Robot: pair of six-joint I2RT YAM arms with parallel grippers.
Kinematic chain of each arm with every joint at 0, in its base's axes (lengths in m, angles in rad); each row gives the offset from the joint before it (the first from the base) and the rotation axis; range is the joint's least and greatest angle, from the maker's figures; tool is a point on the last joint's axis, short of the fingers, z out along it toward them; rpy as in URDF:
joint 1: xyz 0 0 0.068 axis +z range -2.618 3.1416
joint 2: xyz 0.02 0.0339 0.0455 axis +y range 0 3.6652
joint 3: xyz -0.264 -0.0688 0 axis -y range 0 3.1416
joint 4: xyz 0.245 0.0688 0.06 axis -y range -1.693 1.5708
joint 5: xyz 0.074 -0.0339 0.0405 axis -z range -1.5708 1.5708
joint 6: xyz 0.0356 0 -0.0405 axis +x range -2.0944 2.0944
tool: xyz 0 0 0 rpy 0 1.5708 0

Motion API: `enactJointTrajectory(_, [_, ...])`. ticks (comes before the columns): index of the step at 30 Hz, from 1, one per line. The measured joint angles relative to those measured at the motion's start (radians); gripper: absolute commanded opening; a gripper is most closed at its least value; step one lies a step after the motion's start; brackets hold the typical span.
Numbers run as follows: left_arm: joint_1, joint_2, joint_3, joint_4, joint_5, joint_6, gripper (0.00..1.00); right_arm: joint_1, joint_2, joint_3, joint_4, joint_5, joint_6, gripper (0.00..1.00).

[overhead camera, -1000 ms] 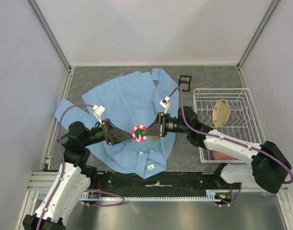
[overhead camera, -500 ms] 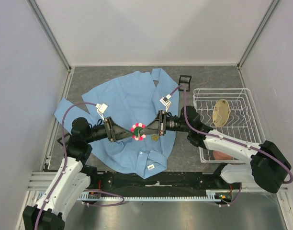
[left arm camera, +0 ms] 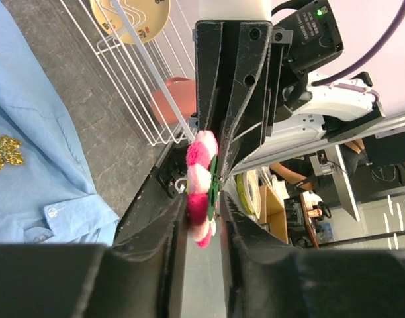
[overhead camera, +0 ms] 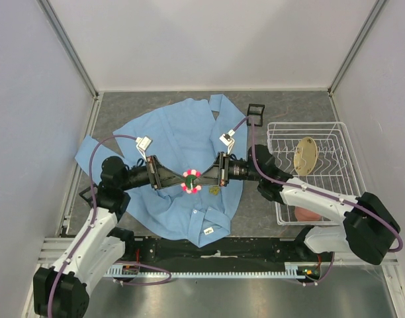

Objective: Remove the brooch from the garment
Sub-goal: Close the brooch, then place the brooch in the brooch box.

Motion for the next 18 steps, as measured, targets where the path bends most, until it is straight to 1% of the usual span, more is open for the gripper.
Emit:
enactJointTrajectory(1, [0.0,0.002,0.0,-0.001,0.0,-0.003,0.49,0.0,0.0,0.01,-0.026,0.003,-0.023,0.0])
enactJointTrajectory(3, [0.001,0.004,0.002,-0.025,-0.011,0.003,0.54,0.0,-0.005,0.045,-0.127,0.039,-0.092,0.0])
enactJointTrajectory(4, [0.001,0.003,0.005,-0.058,-0.028,0.009,0.64,0.001,-0.006,0.082,-0.216,0.073,-0.154,0.0])
enactJointTrajectory(6, [0.001,-0.002,0.021,-0.154,-0.09,0.038,0.65,0.001,-0.006,0.18,-0.399,0.193,-0.283,0.0])
enactJointTrajectory(7, [0.002,-0.005,0.031,-0.209,-0.125,0.059,0.65,0.0,0.0,0.251,-0.503,0.296,-0.359,0.0])
enactJointTrajectory(8, [0.002,-0.007,0.043,-0.255,-0.158,0.075,0.67,-0.001,0.008,0.296,-0.551,0.368,-0.409,0.0])
enactJointTrajectory(10, [0.002,-0.003,0.076,-0.35,-0.249,0.109,0.75,-0.002,0.047,0.406,-0.648,0.602,-0.537,0.0])
enactJointTrajectory(12, [0.002,0.017,0.109,-0.397,-0.32,0.135,0.75,-0.008,0.128,0.499,-0.7,0.838,-0.673,0.0])
enactJointTrajectory(14, [0.001,0.051,0.143,-0.424,-0.357,0.154,0.75,-0.02,0.232,0.581,-0.724,1.021,-0.79,0.0])
enactJointTrajectory(15, [-0.006,0.077,0.164,-0.433,-0.378,0.167,0.75,-0.03,0.296,0.618,-0.73,1.096,-0.852,0.0])
enactJointTrajectory(18, [-0.037,0.121,0.206,-0.454,-0.416,0.201,0.75,-0.069,0.454,0.668,-0.732,1.231,-1.008,0.0])
